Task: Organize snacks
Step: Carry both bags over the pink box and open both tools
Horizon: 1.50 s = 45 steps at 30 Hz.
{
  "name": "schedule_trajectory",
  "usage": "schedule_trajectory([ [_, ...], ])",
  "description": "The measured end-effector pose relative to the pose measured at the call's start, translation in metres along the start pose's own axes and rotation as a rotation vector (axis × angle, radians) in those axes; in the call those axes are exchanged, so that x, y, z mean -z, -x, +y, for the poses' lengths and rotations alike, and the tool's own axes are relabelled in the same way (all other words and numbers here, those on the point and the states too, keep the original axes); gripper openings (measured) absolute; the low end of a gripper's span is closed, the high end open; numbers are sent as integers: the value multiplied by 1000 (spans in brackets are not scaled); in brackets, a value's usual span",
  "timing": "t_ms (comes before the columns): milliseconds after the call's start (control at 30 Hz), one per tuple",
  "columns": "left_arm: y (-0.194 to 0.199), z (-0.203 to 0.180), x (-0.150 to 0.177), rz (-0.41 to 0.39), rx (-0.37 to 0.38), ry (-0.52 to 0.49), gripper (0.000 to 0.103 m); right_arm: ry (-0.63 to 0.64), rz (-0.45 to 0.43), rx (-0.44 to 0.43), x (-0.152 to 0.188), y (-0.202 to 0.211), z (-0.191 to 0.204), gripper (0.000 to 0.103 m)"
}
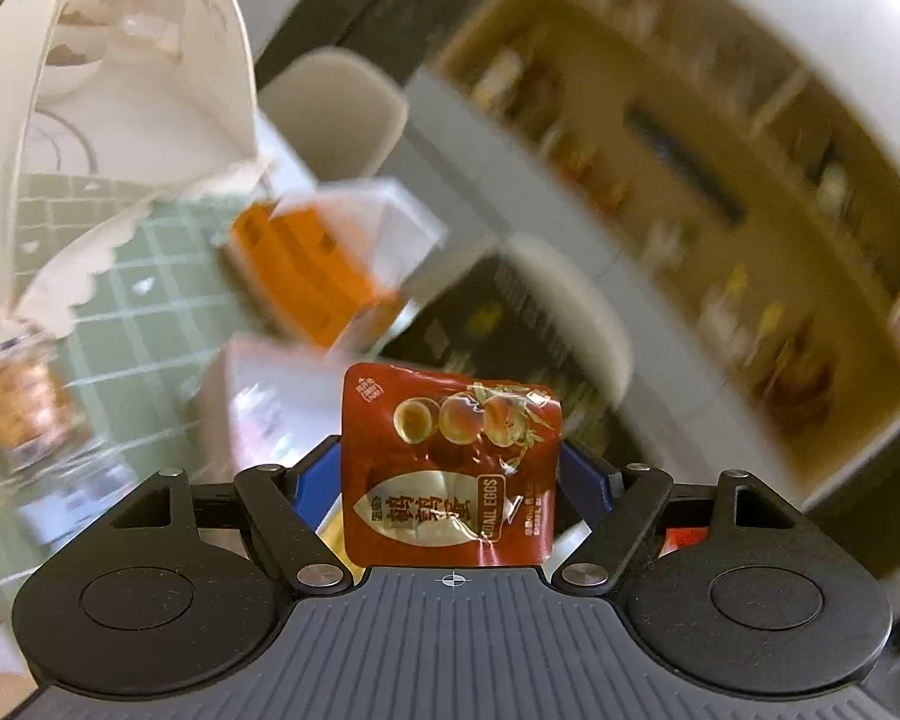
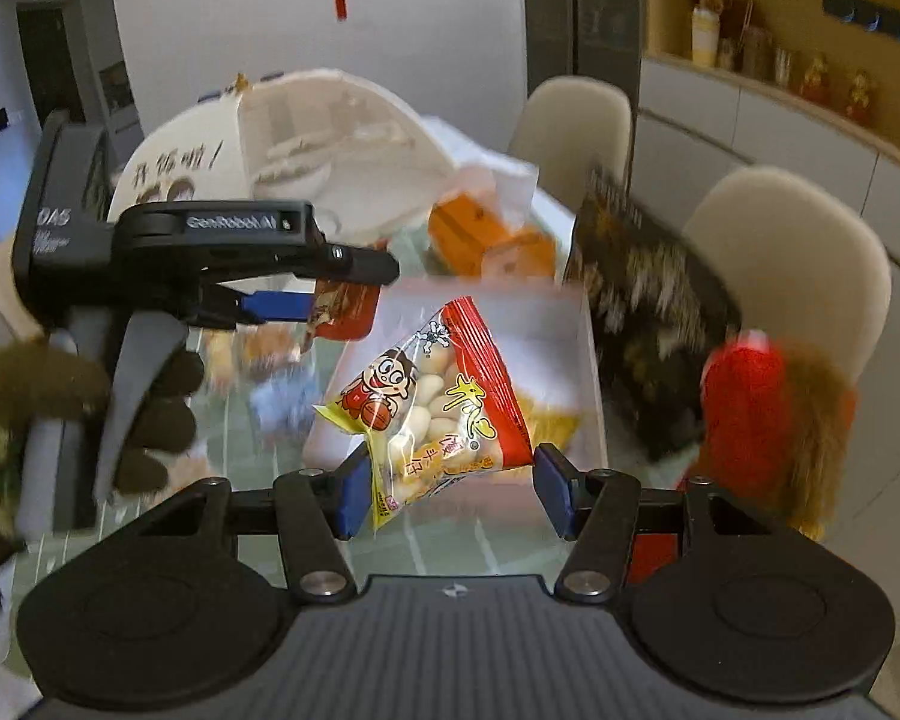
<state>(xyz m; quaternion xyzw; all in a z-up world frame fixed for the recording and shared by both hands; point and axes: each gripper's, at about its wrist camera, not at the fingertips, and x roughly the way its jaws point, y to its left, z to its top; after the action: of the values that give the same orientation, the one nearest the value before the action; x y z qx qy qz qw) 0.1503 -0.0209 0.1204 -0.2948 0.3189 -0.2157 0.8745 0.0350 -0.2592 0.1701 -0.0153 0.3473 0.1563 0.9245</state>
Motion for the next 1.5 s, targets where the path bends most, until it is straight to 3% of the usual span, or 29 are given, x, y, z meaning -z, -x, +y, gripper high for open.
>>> schedule_trajectory([
  [33,-3,1,-2,-17,12,14,81,3,-7,6,-4,1,-1,56],
  [100,-18,0,-2,20,-38,-28,81,23,-12,23,-7,2,-2,56],
  [167,-43,-7,9,144,-142,-170,81,40,-12,41,-8,4,-4,56],
  [233,-55,-21,29,167,-243,-377,81,41,-15,50,-9,6,-8,56],
  [267,-57,-25,36,162,-259,-430,81,36,-18,54,-9,6,-11,56],
  [333,-59,-22,40,155,-272,-416,82,19,-15,61,-9,3,-16,56],
  [400,-62,-15,40,159,-349,-363,79,5,-5,66,-10,-2,-19,56],
  [433,-57,-17,41,131,-367,-376,68,2,-5,68,-11,-3,-20,56],
  [500,-53,-30,48,100,-327,-494,65,-10,-14,66,-13,-5,-23,56],
  [567,-53,-36,53,96,-237,-559,67,-30,-23,55,-22,-8,-26,56],
  [667,-41,-34,46,26,-222,-517,65,-55,-33,21,-43,-16,-33,56],
  [833,13,-7,25,-52,-233,-291,65,-85,1,-45,-84,-61,-35,63],
  [900,32,8,25,-48,-297,-250,65,-98,9,-43,-93,-86,-30,70],
  [967,49,27,34,-34,-375,-223,65,-85,21,31,-94,-107,-18,70],
  [1033,61,48,45,-12,-451,-189,65,-91,30,39,-88,-112,-6,70],
  [1133,75,75,67,40,-547,-149,65,-106,48,-107,-67,-102,16,70],
  [1200,78,83,83,76,-599,-181,65,-53,71,-161,-46,-96,40,71],
  [1400,95,82,124,124,-613,-261,65,181,132,-115,13,-97,98,72],
  [1500,100,81,131,136,-657,-306,68,183,144,-106,28,-102,108,72],
])
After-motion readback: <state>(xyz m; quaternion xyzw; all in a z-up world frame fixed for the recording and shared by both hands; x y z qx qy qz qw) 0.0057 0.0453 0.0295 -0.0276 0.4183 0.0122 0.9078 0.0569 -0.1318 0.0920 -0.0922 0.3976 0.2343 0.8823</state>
